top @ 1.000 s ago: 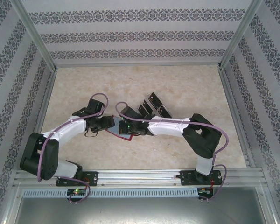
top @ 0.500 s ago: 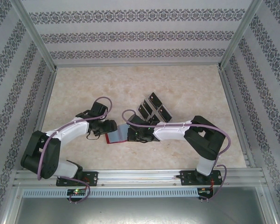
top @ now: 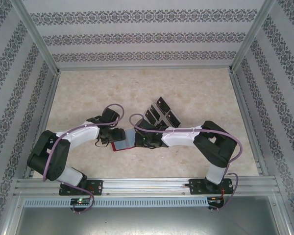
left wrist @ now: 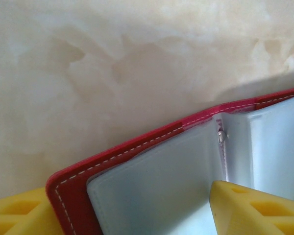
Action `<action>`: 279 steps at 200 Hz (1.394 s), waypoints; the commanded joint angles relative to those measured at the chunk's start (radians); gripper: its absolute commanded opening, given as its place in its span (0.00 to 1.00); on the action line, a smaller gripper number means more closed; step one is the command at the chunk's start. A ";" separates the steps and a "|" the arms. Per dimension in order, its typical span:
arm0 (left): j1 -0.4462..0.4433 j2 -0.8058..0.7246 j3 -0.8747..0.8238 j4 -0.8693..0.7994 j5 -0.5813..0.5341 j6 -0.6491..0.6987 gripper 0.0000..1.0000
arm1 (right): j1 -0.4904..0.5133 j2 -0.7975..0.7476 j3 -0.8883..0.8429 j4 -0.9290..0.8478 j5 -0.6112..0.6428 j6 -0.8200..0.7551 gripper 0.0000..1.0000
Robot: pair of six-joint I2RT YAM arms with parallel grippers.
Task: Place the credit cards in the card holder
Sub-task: Move the card holder to the center of the table.
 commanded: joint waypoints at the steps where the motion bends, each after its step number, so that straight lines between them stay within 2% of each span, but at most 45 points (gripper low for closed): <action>1: -0.033 0.026 0.006 0.103 0.035 -0.017 0.71 | -0.012 -0.016 0.004 -0.005 0.021 -0.010 0.00; 55: -0.041 -0.073 0.001 0.137 0.005 -0.046 0.71 | -0.020 -0.019 -0.007 0.002 0.018 -0.013 0.00; 144: -0.062 0.080 0.021 0.159 0.004 -0.030 0.71 | -0.027 -0.028 -0.008 0.006 0.009 -0.015 0.00; 155: -0.064 0.093 0.019 0.162 0.002 -0.026 0.71 | -0.030 -0.043 -0.012 0.007 0.010 -0.015 0.08; 201: -0.069 0.108 0.016 0.158 -0.008 -0.019 0.71 | -0.033 -0.131 -0.023 -0.015 0.015 -0.019 0.25; 247: -0.075 0.122 0.024 0.150 -0.011 -0.010 0.71 | -0.025 -0.183 0.005 -0.025 -0.001 -0.036 0.25; 279: -0.078 0.128 0.026 0.154 -0.010 -0.013 0.71 | -0.008 -0.138 0.038 -0.021 -0.015 -0.036 0.19</action>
